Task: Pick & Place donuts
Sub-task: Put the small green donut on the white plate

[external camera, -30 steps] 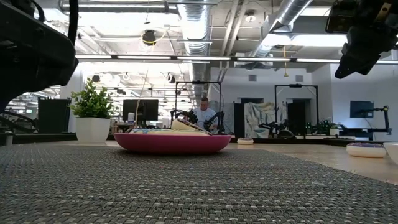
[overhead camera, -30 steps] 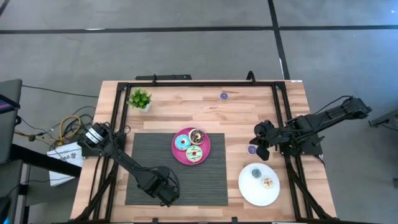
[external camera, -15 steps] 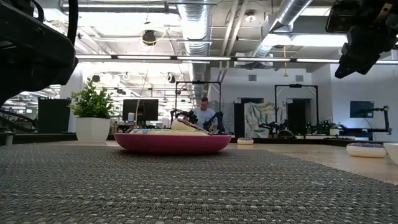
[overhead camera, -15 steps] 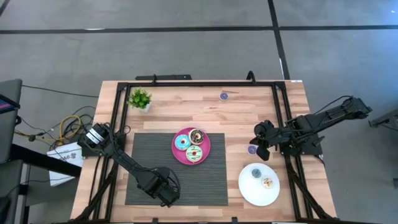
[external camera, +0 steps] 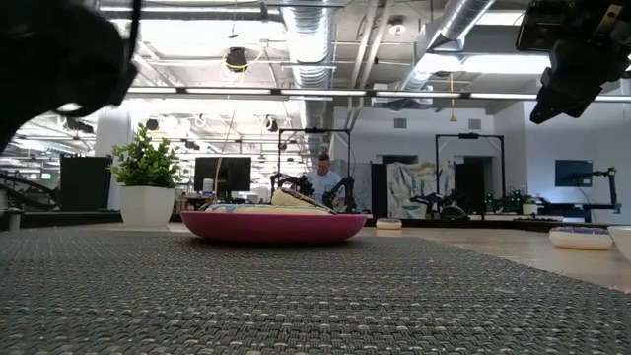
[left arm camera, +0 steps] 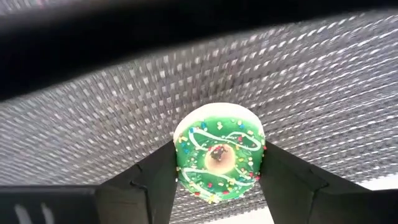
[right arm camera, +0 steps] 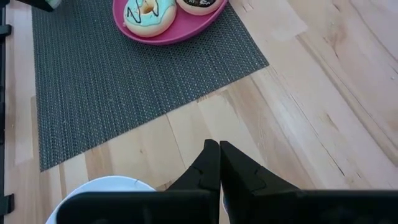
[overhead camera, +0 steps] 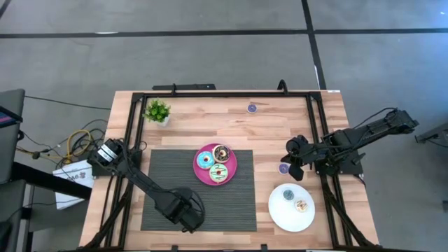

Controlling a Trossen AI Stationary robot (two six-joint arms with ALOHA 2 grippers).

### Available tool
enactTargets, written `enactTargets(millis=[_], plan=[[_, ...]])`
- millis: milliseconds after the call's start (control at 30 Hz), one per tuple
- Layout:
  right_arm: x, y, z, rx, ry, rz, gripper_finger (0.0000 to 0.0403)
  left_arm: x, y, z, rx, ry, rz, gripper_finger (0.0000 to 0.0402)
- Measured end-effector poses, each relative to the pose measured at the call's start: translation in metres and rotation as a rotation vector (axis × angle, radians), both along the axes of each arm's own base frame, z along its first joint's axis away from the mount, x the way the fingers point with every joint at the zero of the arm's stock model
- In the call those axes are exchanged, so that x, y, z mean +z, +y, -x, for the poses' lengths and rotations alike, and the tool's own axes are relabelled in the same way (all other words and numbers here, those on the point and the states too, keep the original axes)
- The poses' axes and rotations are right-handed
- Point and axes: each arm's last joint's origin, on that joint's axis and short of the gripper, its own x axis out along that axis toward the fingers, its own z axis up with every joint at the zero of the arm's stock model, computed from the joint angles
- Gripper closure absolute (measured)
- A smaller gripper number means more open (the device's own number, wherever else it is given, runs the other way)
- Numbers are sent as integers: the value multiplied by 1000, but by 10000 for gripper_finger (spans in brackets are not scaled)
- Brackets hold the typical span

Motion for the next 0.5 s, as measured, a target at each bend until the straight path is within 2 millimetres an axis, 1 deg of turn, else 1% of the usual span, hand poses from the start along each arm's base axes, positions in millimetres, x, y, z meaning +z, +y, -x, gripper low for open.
enactTargets(millis=[100,200,333,400,500], plan=[[0,0,0,0,0,0,403,10,8,-8,-45,2,-22,207],[0,0,0,0,-3,-2,403,19,21,-21,-104,-11,-21,207],[0,0,0,1,-4,-2,403,27,48,-44,-201,-64,-10,207],[0,0,0,1,-2,-2,403,31,62,-60,-263,-149,-14,207],[0,0,0,5,3,-3,403,39,80,-89,-425,-371,-54,207]])
